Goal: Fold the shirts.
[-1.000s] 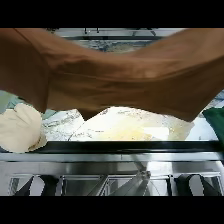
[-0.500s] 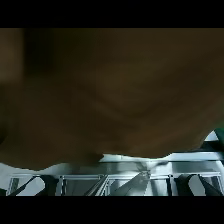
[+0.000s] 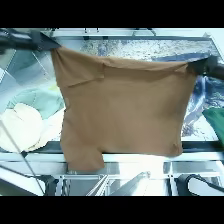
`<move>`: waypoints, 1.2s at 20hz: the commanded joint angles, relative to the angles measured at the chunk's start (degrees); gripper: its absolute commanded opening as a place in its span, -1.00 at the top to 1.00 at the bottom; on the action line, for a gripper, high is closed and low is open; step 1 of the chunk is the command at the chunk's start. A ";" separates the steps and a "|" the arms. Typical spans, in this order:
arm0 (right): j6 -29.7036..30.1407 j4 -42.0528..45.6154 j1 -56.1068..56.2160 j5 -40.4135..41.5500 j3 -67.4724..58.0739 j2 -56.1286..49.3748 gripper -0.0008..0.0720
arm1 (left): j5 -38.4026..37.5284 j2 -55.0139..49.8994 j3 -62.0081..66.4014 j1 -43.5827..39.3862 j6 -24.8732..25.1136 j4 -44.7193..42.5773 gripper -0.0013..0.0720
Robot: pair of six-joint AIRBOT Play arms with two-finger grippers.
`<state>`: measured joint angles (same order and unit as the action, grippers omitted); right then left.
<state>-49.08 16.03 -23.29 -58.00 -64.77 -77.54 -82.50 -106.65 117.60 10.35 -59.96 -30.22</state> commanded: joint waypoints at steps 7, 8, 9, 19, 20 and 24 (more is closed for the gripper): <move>7.02 -9.62 0.63 2.45 -8.50 -26.32 0.92 | 6.82 -16.28 -3.91 -0.33 4.42 4.11 0.90; 7.32 -9.60 0.48 2.19 -8.50 -27.54 0.91 | 6.29 -17.35 -3.91 -0.50 4.37 4.07 0.90; 7.45 -9.57 0.37 2.19 -8.50 -28.79 0.91 | 5.92 -18.49 -3.91 -0.83 4.33 3.56 0.91; 8.50 -6.64 0.11 -3.39 -8.50 -34.14 0.65 | 3.98 -21.20 -3.89 -1.99 -4.39 -12.76 0.92; 7.78 -6.58 -0.46 -5.11 -8.52 -33.92 0.34 | 1.73 -21.20 -3.41 -1.62 -5.25 -12.76 0.59; 1.07 0.85 -7.52 -15.28 -8.55 -30.58 0.27 | -10.78 -19.74 0.66 2.40 -12.33 -12.61 -0.17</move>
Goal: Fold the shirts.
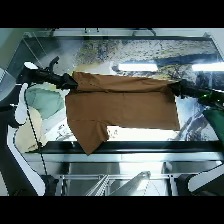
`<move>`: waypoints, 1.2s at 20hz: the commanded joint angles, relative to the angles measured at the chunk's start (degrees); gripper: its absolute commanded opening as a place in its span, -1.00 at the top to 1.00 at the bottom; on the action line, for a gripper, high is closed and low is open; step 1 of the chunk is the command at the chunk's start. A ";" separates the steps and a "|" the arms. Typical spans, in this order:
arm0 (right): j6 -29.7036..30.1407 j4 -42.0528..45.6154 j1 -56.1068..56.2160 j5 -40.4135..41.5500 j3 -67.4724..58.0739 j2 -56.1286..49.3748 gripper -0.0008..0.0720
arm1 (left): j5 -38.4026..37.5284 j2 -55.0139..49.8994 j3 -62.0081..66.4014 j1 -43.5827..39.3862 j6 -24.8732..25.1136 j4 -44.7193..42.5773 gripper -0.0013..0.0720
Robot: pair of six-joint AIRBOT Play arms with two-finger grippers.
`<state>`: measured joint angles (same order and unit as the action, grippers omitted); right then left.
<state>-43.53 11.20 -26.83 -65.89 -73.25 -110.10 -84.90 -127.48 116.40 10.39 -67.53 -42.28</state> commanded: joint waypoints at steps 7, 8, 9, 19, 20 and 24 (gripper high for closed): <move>-12.17 42.32 -10.88 -9.70 9.66 18.40 0.27 | -8.76 20.83 -24.65 11.08 -1.11 -0.66 -0.17; -12.15 42.84 -10.88 -8.00 12.85 19.67 0.11 | -7.32 24.15 -30.97 11.85 -0.02 -0.68 -0.17; -11.93 42.05 -10.78 -6.86 15.76 20.17 -0.28 | -6.08 26.80 -36.28 12.46 0.85 -0.68 -0.17; -8.74 37.33 -1.60 -3.32 25.14 19.67 0.58 | 0.24 45.00 -69.79 15.23 2.56 -3.28 -0.17; -8.76 36.00 -0.31 -2.86 25.11 19.67 0.91 | 2.12 46.23 -72.35 14.32 2.56 -3.19 -0.17; -8.74 32.50 2.19 -2.03 25.11 19.67 0.91 | 8.66 47.17 -79.80 7.80 1.09 -2.99 -0.17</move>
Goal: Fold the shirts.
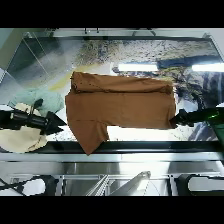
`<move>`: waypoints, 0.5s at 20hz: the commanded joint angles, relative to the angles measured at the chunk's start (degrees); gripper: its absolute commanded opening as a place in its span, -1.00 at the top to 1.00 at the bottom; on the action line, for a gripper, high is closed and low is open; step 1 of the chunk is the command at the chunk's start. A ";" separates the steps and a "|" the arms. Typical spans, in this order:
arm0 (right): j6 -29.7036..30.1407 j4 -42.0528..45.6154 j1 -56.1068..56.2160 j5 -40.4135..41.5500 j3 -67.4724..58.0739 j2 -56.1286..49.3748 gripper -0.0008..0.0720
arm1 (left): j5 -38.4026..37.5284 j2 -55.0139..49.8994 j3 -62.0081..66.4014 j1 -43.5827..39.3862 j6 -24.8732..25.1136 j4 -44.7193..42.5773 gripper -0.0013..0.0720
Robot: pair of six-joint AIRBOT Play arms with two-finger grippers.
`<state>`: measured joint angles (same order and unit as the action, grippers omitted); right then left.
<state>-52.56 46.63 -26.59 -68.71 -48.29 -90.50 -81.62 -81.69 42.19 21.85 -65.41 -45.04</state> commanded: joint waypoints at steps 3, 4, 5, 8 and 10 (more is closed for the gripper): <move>0.28 -2.97 2.16 0.15 0.15 0.13 0.91 | 12.74 1.38 -8.39 -9.40 -3.13 -0.24 -0.17; 0.28 -2.97 2.16 -0.28 0.15 0.13 0.91 | 14.99 1.33 -8.52 -11.21 -3.67 -0.24 -0.17; 0.28 -2.99 2.16 -0.79 0.15 0.13 0.91 | 16.57 1.01 -8.04 -13.05 -3.74 -0.15 -0.17; 0.31 -2.95 2.14 -2.08 0.15 0.39 0.91 | 17.84 -2.25 -4.63 -17.59 -4.70 0.13 -0.17; 0.31 -2.93 2.08 -3.19 0.13 0.96 0.91 | 16.44 -3.67 -1.92 -19.21 -4.72 0.09 0.47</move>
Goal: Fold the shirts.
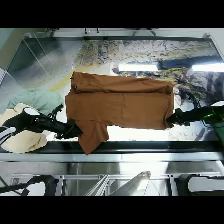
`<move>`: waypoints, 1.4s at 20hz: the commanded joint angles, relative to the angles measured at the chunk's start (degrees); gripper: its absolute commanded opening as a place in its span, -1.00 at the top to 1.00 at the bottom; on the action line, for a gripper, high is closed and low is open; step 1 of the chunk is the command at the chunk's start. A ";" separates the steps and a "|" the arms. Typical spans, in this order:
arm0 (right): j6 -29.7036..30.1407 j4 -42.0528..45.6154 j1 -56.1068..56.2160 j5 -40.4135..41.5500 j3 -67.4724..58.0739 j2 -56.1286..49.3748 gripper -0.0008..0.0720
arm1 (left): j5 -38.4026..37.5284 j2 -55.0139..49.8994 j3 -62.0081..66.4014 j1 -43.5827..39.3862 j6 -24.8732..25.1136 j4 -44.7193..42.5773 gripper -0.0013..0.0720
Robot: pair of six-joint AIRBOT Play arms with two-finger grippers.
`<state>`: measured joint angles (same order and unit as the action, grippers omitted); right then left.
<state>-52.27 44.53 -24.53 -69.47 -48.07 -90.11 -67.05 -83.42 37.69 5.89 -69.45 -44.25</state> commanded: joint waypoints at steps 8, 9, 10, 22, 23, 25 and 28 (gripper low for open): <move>-0.04 -0.70 -11.23 -5.79 -0.17 4.37 0.92 | -8.39 11.76 1.88 6.38 -0.39 -2.82 0.90; -0.07 -0.70 -12.17 -6.08 -0.17 4.39 0.91 | -8.41 13.81 0.61 8.55 0.31 -2.75 0.90; -0.04 -0.68 -12.46 -6.27 -0.17 4.39 0.92 | -8.46 15.32 -0.31 10.12 1.14 -2.73 0.90; 5.77 -21.29 -8.28 0.09 -0.63 7.06 0.92 | -10.80 13.84 14.34 16.11 5.62 6.69 0.90; 5.81 -21.27 -6.10 3.74 -1.05 7.06 0.92 | -10.75 10.75 18.53 15.12 6.16 8.68 0.90; 5.81 -21.29 -1.81 12.11 -2.21 7.06 0.91 | -9.77 3.76 27.96 12.11 6.64 9.75 0.90; 5.81 -21.27 2.93 23.89 -5.29 7.02 0.92 | -7.52 -8.94 43.85 7.52 6.62 9.29 0.90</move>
<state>-46.85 24.69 -25.96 -57.93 -51.13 -83.11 -76.51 -82.19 68.36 16.86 -63.31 -36.51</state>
